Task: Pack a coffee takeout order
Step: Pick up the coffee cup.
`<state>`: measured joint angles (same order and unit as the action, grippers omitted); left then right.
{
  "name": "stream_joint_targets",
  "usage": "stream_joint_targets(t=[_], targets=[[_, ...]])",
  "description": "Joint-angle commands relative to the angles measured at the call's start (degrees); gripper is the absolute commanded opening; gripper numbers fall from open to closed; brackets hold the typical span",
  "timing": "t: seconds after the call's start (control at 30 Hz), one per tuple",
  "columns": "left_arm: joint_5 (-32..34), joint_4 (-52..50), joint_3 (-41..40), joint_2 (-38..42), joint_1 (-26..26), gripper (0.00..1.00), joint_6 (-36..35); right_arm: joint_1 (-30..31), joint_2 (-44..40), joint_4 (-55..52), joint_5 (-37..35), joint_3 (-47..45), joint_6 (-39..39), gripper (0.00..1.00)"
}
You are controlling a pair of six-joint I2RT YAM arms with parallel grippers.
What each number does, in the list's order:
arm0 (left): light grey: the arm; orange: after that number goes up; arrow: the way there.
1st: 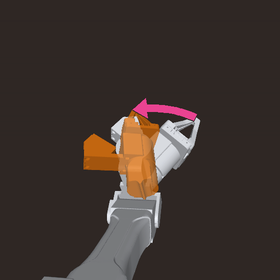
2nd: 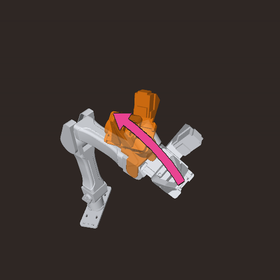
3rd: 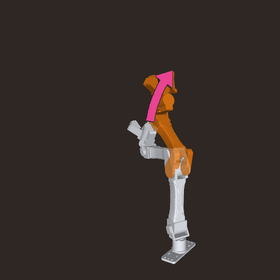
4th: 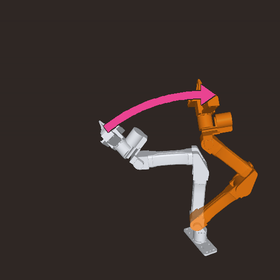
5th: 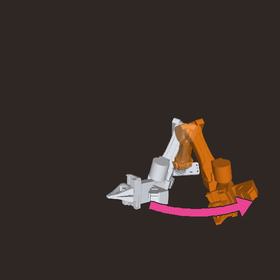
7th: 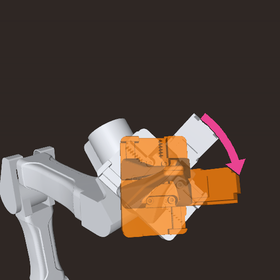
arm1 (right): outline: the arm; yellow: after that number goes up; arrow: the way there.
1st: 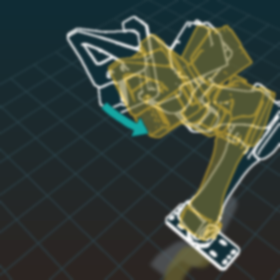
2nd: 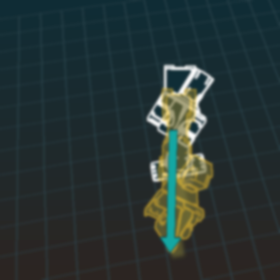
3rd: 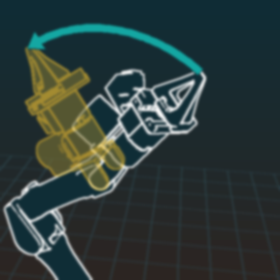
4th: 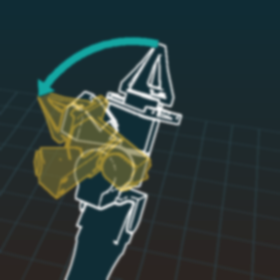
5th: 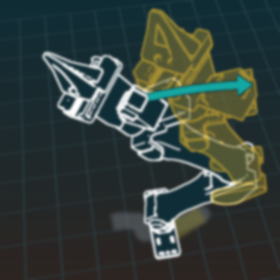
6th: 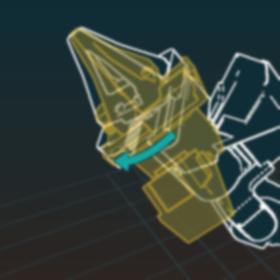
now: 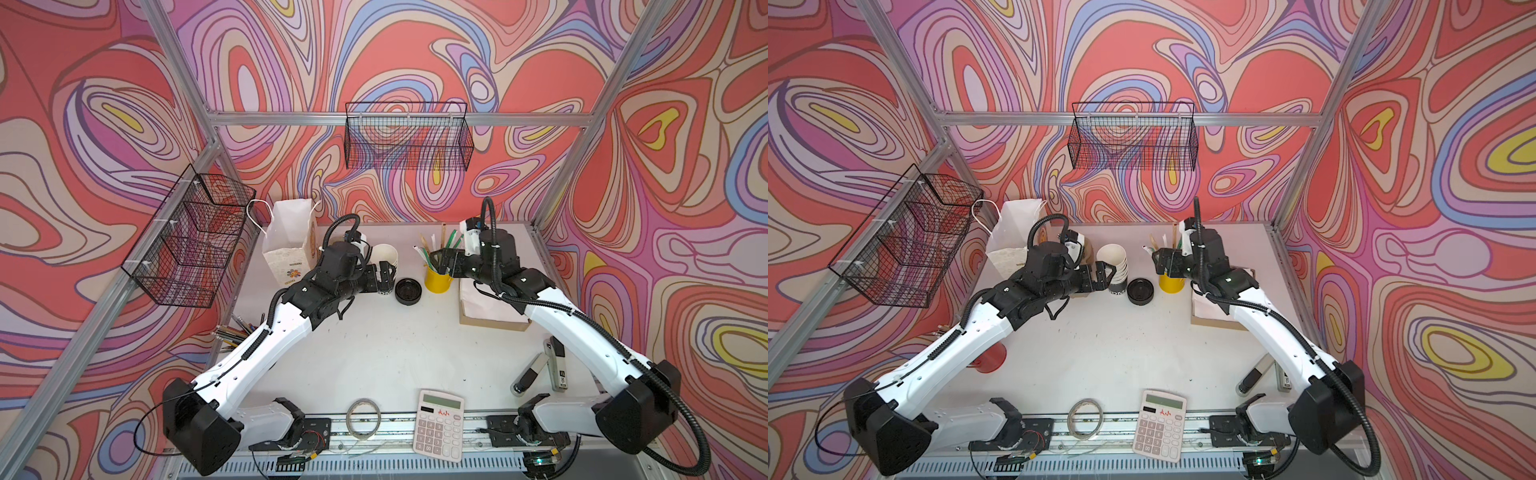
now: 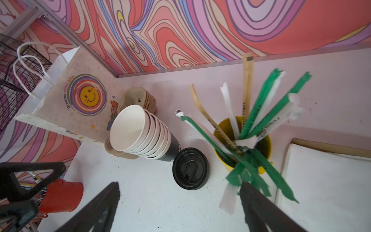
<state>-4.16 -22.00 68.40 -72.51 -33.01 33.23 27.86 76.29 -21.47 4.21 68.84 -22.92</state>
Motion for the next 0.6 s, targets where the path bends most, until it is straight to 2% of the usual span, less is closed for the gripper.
stream_joint_targets(t=[0.0,0.1,0.2,0.3,0.37,0.47,0.57], targets=[[1.80,-3.54,3.85,-1.37,-0.12,1.00,0.86,4.72,-1.14,-0.33,-6.72,1.70,0.72,0.98],[3.38,-9.81,9.40,-5.16,0.38,0.97,0.52,7.47,0.87,-0.91,-7.61,4.31,1.48,0.98],[5.08,-13.94,12.39,-7.72,1.53,0.90,1.74,8.84,4.10,-0.67,-4.74,4.90,-0.66,0.98],[4.01,-16.13,14.50,-9.73,3.55,0.82,4.33,9.84,4.18,6.96,-1.16,0.28,-6.89,0.92],[5.10,-16.80,15.68,-10.84,3.89,0.76,4.88,10.24,3.65,11.18,-1.87,-3.03,-10.57,0.89],[2.49,-17.23,17.47,-13.74,4.86,0.70,6.78,11.60,4.82,12.07,-4.69,-3.87,-12.74,0.83],[4.68,-20.89,20.52,-16.84,4.89,0.64,7.38,12.05,6.45,15.24,-4.92,-5.18,-15.12,0.78]])
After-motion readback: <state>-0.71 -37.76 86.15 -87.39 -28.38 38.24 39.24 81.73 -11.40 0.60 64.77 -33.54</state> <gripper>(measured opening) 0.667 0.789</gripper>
